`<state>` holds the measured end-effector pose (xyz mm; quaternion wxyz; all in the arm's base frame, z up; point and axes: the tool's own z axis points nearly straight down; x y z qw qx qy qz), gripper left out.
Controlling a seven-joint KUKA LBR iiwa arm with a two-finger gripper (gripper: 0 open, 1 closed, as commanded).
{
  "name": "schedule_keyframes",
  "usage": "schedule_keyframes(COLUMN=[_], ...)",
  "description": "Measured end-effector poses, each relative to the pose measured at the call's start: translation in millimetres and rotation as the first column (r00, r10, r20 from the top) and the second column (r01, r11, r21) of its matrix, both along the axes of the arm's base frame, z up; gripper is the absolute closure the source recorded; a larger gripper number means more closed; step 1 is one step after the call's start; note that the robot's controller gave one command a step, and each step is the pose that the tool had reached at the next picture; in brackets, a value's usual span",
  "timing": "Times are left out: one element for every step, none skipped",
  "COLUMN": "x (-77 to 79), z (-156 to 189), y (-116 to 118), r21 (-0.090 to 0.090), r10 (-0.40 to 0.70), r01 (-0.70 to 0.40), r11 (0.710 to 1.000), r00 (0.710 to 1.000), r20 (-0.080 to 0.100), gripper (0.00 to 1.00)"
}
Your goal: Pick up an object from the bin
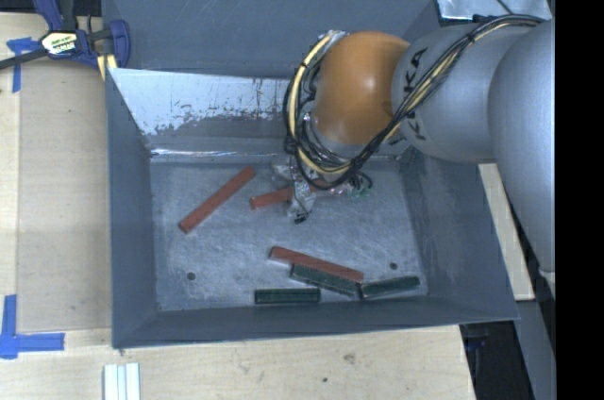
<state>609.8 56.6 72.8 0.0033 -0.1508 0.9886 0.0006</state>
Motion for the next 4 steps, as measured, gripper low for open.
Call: schedule_keyframes(x=[-0.9, -1.3, 0.5, 1.9], z=[5.2, 18.3, 29.7, 24.6], y=[-0.1, -0.2, -0.2, -0.2], r21=[-0.001, -0.002, -0.001, -0.001], r10=[0.000, -0.001, -0.001, -0.002], r01=[0.000, 0.001, 0.001, 0.002], r11=[1.000, 1.000, 1.000, 1.000], r00=[1.000, 1.000, 1.000, 1.000], r20=[-0.005, -0.007, 0.000, 0.002], gripper=[1.00, 1.00, 1.00, 1.00])
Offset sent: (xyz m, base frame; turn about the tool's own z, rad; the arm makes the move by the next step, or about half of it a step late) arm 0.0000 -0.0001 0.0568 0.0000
